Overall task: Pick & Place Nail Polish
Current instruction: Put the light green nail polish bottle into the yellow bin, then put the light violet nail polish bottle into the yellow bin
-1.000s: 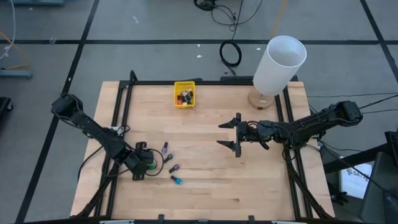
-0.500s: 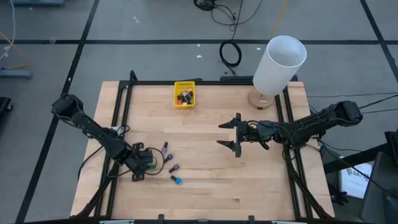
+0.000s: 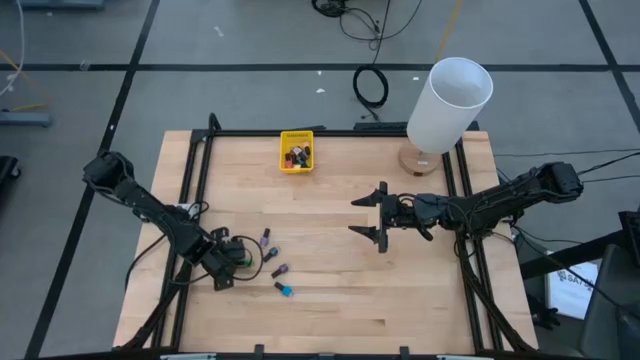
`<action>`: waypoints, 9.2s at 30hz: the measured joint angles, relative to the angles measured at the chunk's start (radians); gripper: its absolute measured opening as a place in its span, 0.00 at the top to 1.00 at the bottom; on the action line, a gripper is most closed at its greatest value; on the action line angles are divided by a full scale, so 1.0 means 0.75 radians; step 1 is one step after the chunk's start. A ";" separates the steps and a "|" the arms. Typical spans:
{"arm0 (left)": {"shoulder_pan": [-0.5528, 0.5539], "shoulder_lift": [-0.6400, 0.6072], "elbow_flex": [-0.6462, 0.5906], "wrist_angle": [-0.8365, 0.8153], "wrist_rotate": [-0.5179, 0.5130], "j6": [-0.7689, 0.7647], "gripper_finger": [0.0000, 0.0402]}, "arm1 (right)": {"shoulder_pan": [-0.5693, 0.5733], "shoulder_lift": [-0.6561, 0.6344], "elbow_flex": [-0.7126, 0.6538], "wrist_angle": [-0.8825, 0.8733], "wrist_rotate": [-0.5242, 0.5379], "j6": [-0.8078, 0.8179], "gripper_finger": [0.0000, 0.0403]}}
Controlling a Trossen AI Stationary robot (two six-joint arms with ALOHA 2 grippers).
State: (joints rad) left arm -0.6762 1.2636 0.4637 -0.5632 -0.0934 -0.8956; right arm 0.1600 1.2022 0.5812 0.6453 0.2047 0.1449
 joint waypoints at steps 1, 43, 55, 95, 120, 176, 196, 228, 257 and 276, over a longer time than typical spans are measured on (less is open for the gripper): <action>0.000 0.000 0.000 0.003 -0.004 0.006 0.90 | 0.000 0.000 0.000 0.000 0.000 0.000 0.21; -0.007 0.066 -0.023 0.201 -0.197 0.143 0.92 | 0.000 0.000 0.001 -0.004 -0.001 -0.004 0.21; -0.011 -0.134 0.108 0.221 -0.310 0.341 0.92 | -0.001 0.000 0.001 0.000 0.001 -0.001 0.21; 1.176 -0.168 -0.050 1.556 -0.338 1.025 0.91 | -0.002 0.000 0.001 0.000 0.005 -0.008 0.21; 1.491 0.528 0.331 1.284 -0.393 0.722 0.92 | -0.002 0.000 0.001 -0.009 0.006 -0.001 0.21; 1.504 0.553 0.330 1.265 -0.400 0.660 0.70 | -0.002 0.000 0.001 -0.010 0.005 -0.010 0.21; 1.228 0.082 0.329 0.691 -0.080 1.007 0.48 | -0.001 0.000 0.000 -0.016 0.004 -0.010 0.21; 0.769 0.396 0.338 0.023 0.000 -0.264 0.49 | -0.001 0.001 0.000 0.000 0.005 0.002 0.21; 0.770 0.381 0.329 0.041 -0.089 -0.094 0.89 | -0.001 0.001 0.000 -0.004 0.004 0.001 0.21; 0.786 0.111 0.327 0.687 -0.350 0.428 0.91 | -0.001 0.001 0.000 -0.014 0.005 0.001 0.21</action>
State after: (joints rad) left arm -0.0867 1.3472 0.7092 -0.0478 -0.3557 -0.5745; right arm 0.1593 1.2026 0.5812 0.6349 0.2081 0.1459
